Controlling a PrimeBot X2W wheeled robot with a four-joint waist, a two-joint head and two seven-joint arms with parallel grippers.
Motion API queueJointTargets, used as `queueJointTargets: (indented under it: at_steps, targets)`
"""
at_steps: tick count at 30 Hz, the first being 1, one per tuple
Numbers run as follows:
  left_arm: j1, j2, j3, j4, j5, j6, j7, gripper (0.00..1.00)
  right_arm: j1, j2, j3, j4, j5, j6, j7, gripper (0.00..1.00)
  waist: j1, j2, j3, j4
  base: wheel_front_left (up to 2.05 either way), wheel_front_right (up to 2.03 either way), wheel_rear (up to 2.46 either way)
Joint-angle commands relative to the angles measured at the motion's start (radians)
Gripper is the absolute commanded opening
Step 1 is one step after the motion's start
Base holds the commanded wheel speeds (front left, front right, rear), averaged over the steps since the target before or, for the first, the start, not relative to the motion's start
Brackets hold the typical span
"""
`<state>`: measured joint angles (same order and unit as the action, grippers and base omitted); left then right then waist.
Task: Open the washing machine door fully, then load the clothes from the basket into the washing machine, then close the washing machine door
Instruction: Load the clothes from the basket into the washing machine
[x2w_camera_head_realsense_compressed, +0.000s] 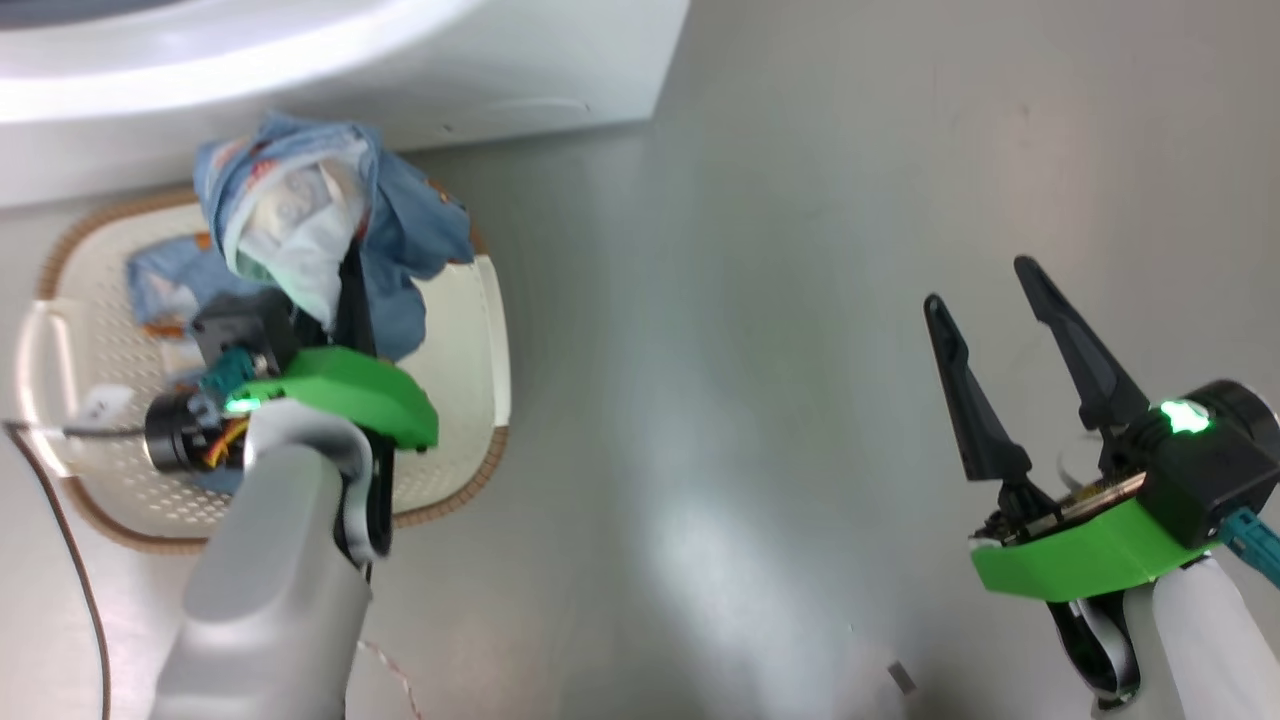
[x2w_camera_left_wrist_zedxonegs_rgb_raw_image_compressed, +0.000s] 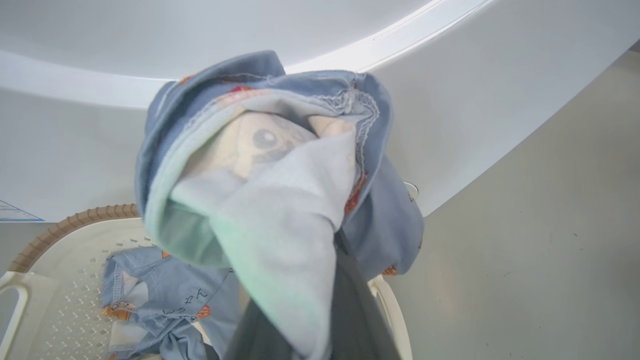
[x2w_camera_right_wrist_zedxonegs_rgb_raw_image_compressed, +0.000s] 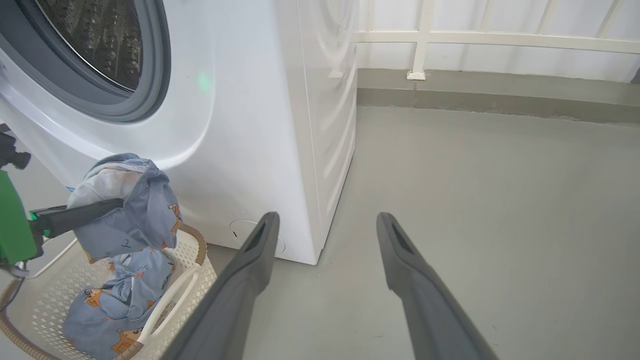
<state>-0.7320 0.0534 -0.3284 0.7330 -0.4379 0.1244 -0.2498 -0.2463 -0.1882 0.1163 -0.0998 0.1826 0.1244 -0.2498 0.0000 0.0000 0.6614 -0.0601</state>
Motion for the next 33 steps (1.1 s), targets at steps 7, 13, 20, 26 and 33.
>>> queueJointTargets:
  at_steps: [7, 13, 20, 26, 33]
  targets:
    - [0.161, 0.016, 0.075, -0.148, 0.118, -0.025, -0.012, 0.00, 0.100, 0.004, -0.006, 0.002, -0.017, 0.006, 0.011, 1.00, 0.0000, 0.0000, -0.199, 0.078, 0.00, 0.00, 0.00]
    - [0.293, 0.028, 0.122, -0.274, 0.177, -0.036, -0.012, 0.00, 0.151, 0.023, -0.017, 0.020, -0.024, 0.006, 0.022, 1.00, 0.0000, 0.0000, -0.315, 0.099, 0.00, 0.00, 0.00]
    - [0.455, 0.054, 0.162, -0.401, 0.207, -0.044, -0.012, 0.00, 0.213, 0.058, -0.031, 0.038, -0.032, 0.006, 0.030, 1.00, 0.0000, 0.0000, -0.455, 0.111, 0.00, 0.00, 0.00]
    - [0.579, 0.079, 0.171, -0.475, 0.210, -0.042, -0.011, 0.00, 0.273, 0.083, -0.044, 0.041, -0.041, 0.006, 0.045, 1.00, 0.0000, 0.0000, -0.553, 0.108, 0.00, 0.00, 0.00]
    - [0.659, 0.104, 0.175, -0.553, 0.202, -0.036, 0.016, 0.00, 0.324, 0.100, -0.063, 0.026, -0.052, 0.006, 0.063, 1.00, 0.0000, 0.0000, -0.609, 0.110, 0.00, 0.00, 0.00]
